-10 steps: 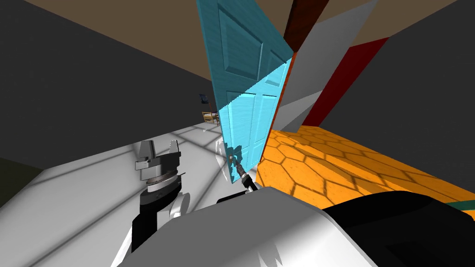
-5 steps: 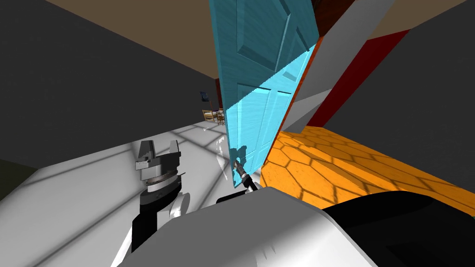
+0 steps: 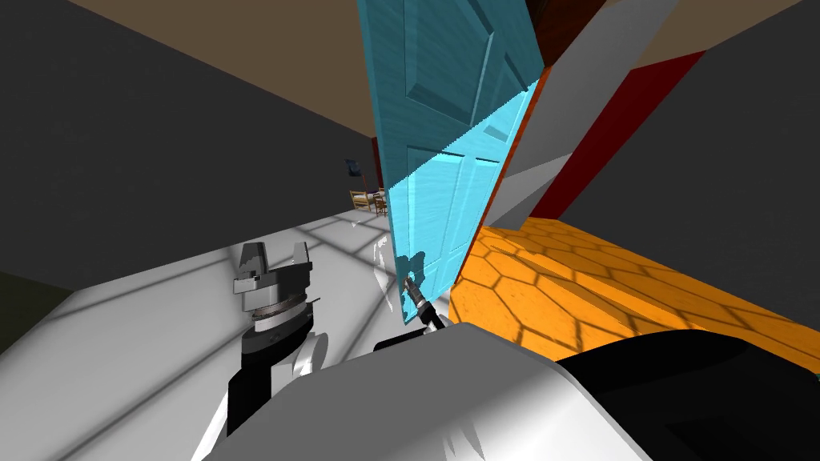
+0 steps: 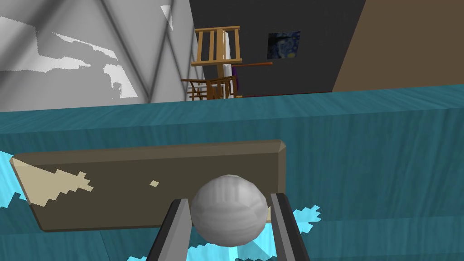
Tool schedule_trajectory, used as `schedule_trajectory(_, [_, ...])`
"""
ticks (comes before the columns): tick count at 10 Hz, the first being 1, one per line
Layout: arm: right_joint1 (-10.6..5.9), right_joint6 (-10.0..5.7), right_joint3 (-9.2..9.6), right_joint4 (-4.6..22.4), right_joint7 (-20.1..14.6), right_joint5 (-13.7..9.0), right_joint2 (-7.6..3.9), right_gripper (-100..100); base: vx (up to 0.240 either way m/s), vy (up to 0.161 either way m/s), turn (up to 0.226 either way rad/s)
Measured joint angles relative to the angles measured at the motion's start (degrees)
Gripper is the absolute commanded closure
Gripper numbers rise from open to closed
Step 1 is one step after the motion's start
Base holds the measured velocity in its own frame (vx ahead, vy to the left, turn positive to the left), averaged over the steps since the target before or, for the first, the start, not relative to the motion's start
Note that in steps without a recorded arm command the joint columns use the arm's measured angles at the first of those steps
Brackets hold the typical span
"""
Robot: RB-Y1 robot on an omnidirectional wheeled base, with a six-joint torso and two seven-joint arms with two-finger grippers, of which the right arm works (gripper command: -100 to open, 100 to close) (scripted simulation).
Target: Push the door open
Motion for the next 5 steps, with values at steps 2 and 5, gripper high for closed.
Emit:
schedule_trajectory(2, [0.14, 0.08, -0.34, 0.3, 0.1, -0.1, 0.03, 100, 0.115, 0.094, -0.061])
schedule_trajectory(5, [-0.03, 0.20, -1.98, 0.8, 0.4, -0.6, -0.08, 100, 0.142, 0.125, -0.044])
